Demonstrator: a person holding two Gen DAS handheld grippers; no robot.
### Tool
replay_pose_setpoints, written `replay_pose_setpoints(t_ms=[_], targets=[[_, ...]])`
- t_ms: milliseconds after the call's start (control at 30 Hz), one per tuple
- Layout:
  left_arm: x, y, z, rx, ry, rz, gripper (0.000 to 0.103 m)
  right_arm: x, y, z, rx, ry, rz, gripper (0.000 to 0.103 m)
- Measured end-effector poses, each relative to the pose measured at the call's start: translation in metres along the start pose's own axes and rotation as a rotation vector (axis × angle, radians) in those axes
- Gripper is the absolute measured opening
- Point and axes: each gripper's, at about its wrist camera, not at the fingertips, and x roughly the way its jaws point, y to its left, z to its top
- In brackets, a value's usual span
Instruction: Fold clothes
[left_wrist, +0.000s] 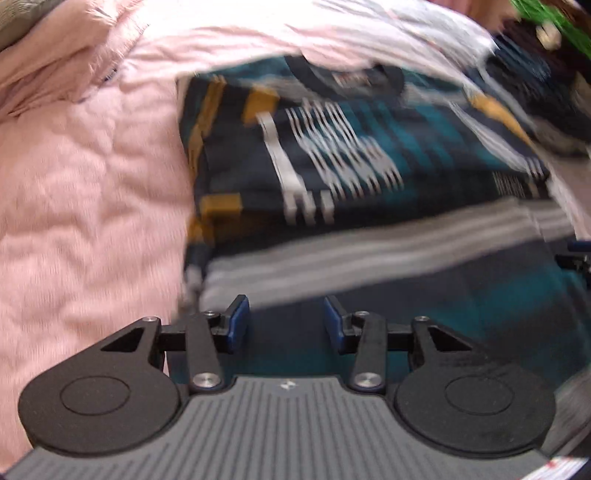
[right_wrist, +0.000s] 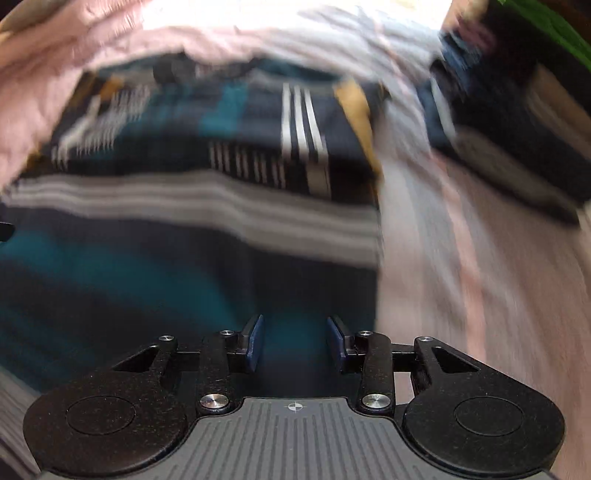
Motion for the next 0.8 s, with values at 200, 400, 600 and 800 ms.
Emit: replay_pose_setpoints(t_ms=[200,400,600,800], targets=[[-0.045,-0.010,-0.106,0.118,0.122,-0.016,0.039,-0.047,0.003,-0.115,0.123,0.122,-0.006,0.035],[-0.092,-0.001,-0.158,0.063,0.233,0.047,0.039,-0.064,0.011,-0.140,0.038,0.311,0.033,0.035],[-0.161,-0.019,-0.165,-0.093,0.170,0.107,0.040,-0.132,-0.004,-0.122,0.063,0.130,0.155,0.035],[-0.236,-0.067,-0.156,-0.191,0.026,0.093,0.051,-0.213,-0.017,-0.119,0.127,-0.056,0.315,0.038]])
